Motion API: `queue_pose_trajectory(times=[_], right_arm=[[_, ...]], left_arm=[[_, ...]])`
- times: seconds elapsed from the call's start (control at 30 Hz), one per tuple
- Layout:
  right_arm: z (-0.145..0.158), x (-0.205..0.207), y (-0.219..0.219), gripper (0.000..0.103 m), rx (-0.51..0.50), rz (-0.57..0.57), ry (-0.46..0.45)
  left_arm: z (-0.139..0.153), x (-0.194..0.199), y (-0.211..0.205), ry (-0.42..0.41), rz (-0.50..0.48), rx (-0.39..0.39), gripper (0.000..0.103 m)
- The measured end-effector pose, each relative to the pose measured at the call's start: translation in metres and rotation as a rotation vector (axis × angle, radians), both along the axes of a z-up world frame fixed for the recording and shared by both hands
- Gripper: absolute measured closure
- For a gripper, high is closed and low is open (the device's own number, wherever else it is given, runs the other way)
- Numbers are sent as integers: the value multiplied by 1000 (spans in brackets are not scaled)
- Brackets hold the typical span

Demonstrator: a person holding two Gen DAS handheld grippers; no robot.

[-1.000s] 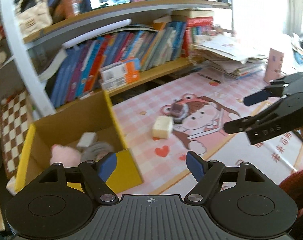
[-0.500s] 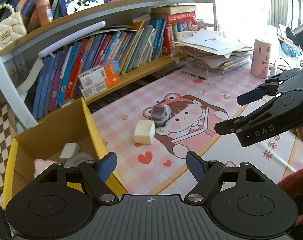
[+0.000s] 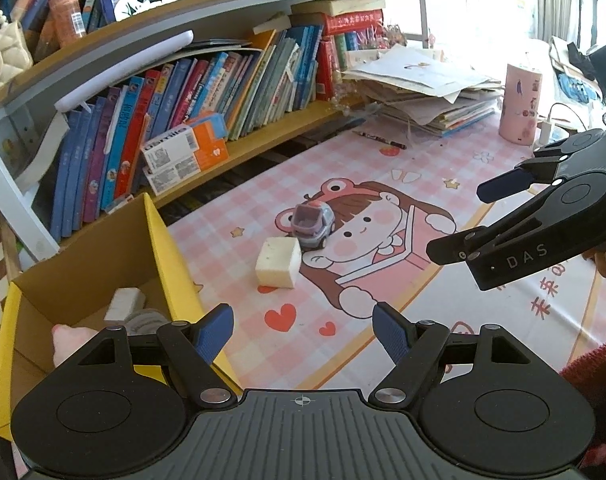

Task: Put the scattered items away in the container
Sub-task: 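Withdraw both tools from the box toward the eraser and toy car, then move the left tool to the white eraser while the right tool approaches the lavender toy car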

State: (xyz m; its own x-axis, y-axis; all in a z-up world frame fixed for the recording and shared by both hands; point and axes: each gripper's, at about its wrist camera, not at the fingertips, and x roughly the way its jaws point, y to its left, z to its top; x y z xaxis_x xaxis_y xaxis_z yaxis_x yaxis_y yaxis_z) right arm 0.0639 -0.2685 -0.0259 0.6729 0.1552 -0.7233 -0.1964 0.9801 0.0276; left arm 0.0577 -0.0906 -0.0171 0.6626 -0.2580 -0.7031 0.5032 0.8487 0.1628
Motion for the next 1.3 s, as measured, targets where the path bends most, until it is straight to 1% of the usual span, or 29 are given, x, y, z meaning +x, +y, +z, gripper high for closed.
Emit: queue_pose_trajectory(times=[0.5,0.7,1.3], right_arm=[[-12,24,0,19,-19,19,28],[-19,36,0,19,-24,30,38],[-36,76,-2,18,-30,57,51]], left_arm=[[-17,20,-13,19,7,25,24],[-24,31,-15,27,24,34,24],[-41,59,-27,14,57,74,25]])
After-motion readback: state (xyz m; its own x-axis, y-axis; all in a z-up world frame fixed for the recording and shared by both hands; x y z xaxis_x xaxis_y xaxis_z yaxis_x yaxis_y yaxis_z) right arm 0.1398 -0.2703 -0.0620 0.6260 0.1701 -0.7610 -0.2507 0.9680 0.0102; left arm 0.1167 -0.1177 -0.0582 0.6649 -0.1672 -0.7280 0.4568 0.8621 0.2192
